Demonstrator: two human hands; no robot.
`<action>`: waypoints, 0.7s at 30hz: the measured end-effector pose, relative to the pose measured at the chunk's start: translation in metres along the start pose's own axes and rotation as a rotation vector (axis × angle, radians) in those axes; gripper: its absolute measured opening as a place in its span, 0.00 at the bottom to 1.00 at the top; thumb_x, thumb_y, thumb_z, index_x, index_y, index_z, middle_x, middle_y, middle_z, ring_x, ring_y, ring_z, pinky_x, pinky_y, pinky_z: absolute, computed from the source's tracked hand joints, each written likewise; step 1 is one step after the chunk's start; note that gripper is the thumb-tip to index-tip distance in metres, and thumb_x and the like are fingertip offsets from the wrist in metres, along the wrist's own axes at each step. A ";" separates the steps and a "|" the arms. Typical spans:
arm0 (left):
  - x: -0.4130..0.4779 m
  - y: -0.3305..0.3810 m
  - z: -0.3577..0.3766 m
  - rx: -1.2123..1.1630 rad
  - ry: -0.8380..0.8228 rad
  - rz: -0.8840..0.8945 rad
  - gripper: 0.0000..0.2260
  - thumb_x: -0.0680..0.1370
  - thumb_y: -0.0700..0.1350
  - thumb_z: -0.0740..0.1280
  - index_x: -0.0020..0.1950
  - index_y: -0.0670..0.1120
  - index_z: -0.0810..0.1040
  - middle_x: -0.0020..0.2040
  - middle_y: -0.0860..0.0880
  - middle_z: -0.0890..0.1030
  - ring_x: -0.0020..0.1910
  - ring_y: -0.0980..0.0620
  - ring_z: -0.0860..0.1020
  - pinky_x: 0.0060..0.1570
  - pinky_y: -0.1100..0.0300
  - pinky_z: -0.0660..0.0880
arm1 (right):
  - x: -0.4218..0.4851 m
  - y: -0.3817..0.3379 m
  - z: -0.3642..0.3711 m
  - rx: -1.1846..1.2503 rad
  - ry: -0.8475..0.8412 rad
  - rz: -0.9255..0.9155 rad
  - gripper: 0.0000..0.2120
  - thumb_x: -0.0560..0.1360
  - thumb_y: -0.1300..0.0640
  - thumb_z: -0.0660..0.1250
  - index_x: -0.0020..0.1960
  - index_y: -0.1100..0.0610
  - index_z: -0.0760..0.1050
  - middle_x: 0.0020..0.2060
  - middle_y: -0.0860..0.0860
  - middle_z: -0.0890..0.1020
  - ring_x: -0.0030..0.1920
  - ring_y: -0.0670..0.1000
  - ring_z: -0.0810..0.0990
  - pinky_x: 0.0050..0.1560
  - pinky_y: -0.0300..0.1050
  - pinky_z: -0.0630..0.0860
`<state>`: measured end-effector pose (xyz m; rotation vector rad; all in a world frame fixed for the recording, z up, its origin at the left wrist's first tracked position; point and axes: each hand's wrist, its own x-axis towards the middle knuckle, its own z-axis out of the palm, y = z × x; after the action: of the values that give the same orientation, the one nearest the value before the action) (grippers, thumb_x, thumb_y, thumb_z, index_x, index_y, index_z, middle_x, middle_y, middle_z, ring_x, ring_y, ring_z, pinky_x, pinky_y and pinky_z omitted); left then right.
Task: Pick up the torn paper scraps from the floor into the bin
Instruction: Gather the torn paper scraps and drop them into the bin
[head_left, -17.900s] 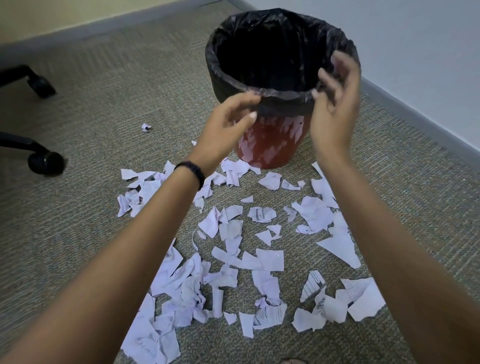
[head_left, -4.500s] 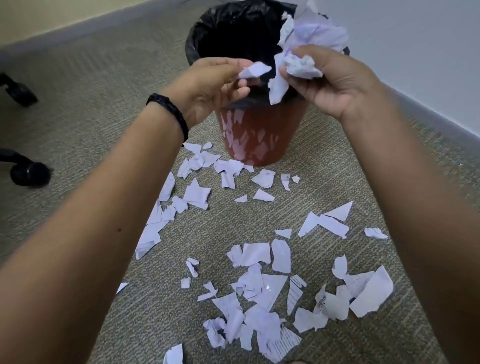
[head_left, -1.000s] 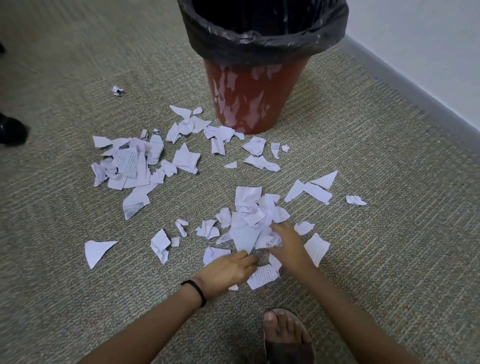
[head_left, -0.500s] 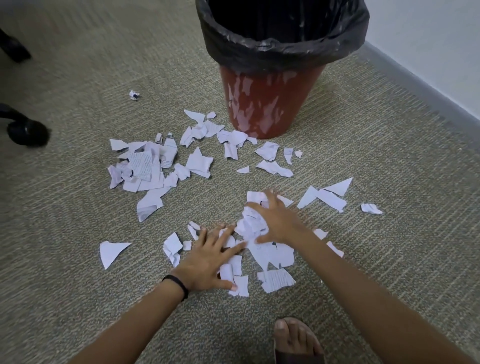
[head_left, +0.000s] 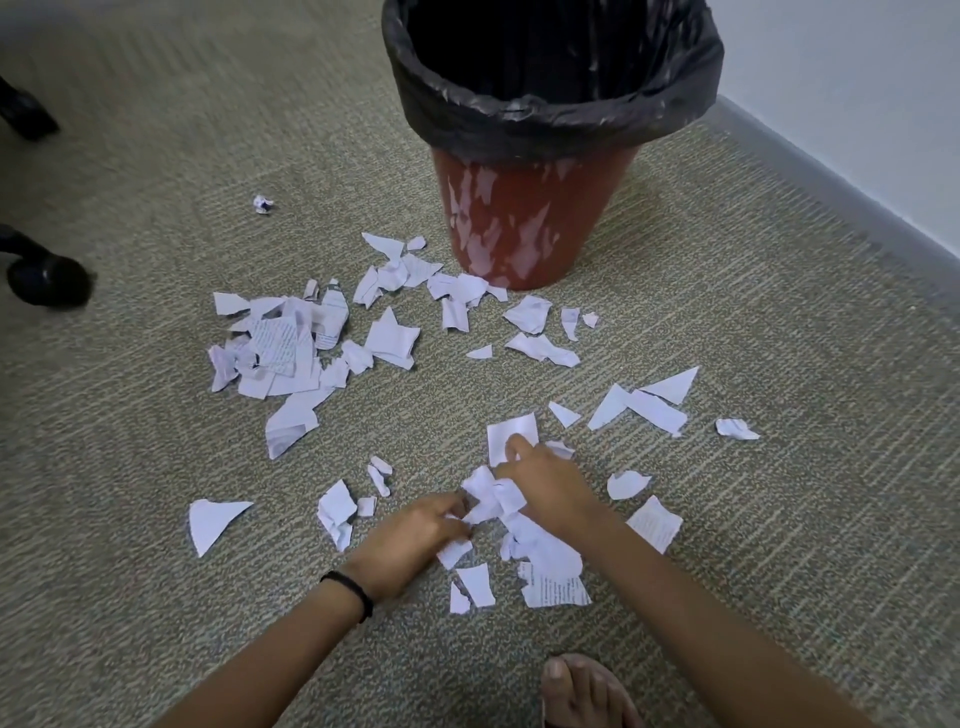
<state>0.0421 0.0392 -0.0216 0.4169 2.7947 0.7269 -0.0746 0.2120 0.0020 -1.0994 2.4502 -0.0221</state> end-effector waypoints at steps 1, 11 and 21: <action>0.004 -0.002 -0.004 -0.094 0.005 -0.033 0.08 0.77 0.47 0.61 0.47 0.51 0.80 0.50 0.51 0.78 0.48 0.55 0.78 0.44 0.61 0.76 | 0.002 0.004 -0.002 0.056 -0.021 0.027 0.23 0.74 0.67 0.65 0.67 0.55 0.70 0.62 0.56 0.69 0.56 0.58 0.76 0.46 0.48 0.74; 0.067 0.009 -0.150 -0.843 0.055 -0.398 0.06 0.73 0.40 0.68 0.43 0.51 0.82 0.56 0.57 0.79 0.58 0.57 0.75 0.62 0.56 0.65 | -0.008 0.041 -0.117 1.377 -0.040 0.274 0.14 0.66 0.60 0.74 0.50 0.56 0.74 0.49 0.50 0.79 0.58 0.55 0.77 0.57 0.45 0.73; 0.168 0.067 -0.287 -1.306 0.464 -0.276 0.06 0.78 0.35 0.62 0.49 0.45 0.76 0.32 0.53 0.80 0.28 0.61 0.76 0.30 0.70 0.75 | 0.019 0.049 -0.281 2.134 0.421 0.089 0.11 0.67 0.65 0.65 0.27 0.62 0.79 0.26 0.55 0.81 0.26 0.50 0.80 0.20 0.37 0.73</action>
<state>-0.1820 0.0239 0.2326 -0.4158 1.9406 2.4383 -0.2346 0.1857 0.2369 0.1194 1.2170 -2.2198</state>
